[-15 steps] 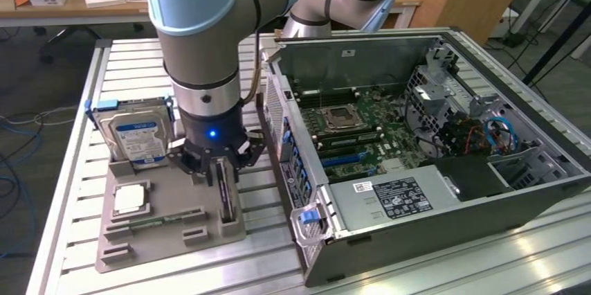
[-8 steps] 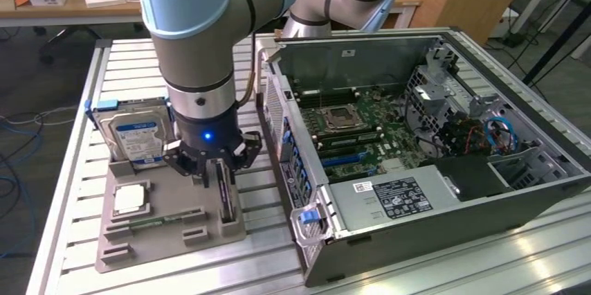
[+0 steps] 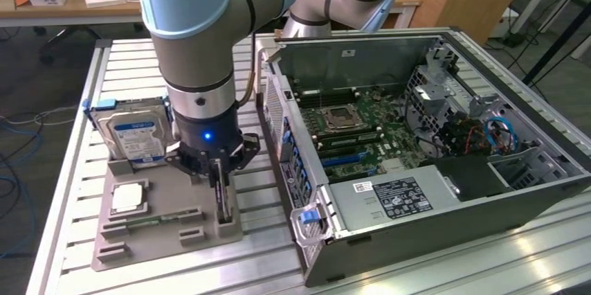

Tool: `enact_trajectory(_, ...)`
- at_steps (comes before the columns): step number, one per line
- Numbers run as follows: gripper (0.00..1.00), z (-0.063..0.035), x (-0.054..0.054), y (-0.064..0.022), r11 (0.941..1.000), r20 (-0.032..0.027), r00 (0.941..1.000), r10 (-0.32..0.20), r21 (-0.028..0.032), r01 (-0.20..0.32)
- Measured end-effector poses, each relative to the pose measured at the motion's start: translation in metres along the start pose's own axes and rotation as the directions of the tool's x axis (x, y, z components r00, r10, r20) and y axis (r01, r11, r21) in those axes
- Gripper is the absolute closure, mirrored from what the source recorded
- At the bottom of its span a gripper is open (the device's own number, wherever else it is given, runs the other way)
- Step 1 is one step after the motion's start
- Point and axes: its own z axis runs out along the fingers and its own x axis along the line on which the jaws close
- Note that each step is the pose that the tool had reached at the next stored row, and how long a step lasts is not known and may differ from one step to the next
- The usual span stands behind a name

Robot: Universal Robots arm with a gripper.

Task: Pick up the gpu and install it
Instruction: 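Pick up the gpu and move the gpu toward the slot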

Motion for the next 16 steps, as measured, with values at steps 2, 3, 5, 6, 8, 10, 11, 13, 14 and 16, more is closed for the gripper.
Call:
enact_trajectory(2,0.73,0.0,0.0,0.0,1.0,0.0001,1.0,0.0,0.0,0.0)
enact_trajectory(3,0.73,0.0,0.0,0.0,1.0,0.0001,1.0,0.0,0.0,0.0)
enact_trajectory(5,0.73,0.0,0.0,0.0,1.0,0.0001,1.0,0.0,0.0,0.0)
enact_trajectory(6,0.73,0.0,0.0,0.0,1.0,0.0001,1.0,0.0,0.0,0.0)
enact_trajectory(8,0.73,-0.0016,0.0,0.0,1.0,0.0009,1.0,0.0,-0.0002,0.0)
enact_trajectory(10,0.73,-0.0106,0.0,0.0001,1.0,0.0013,1.0,-0.001,-0.0002,0.001)
enact_trajectory(11,0.73,-0.0149,0.0,0.0001,1.0,0.0014,1.0,-0.001,-0.0003,0.001)
enact_trajectory(13,0.73,-0.0243,-0.001,0.0002,1.0,0.0014,1.0,-0.001,-0.0004,0.001)
enact_trajectory(14,0.73,-0.0288,-0.001,0.0002,1.0,0.0015,1.0,-0.001,-0.0004,0.001)
enact_trajectory(16,0.73,-0.0378,-0.001,0.0003,1.0,0.0014,1.0,-0.001,-0.0004,0.001)
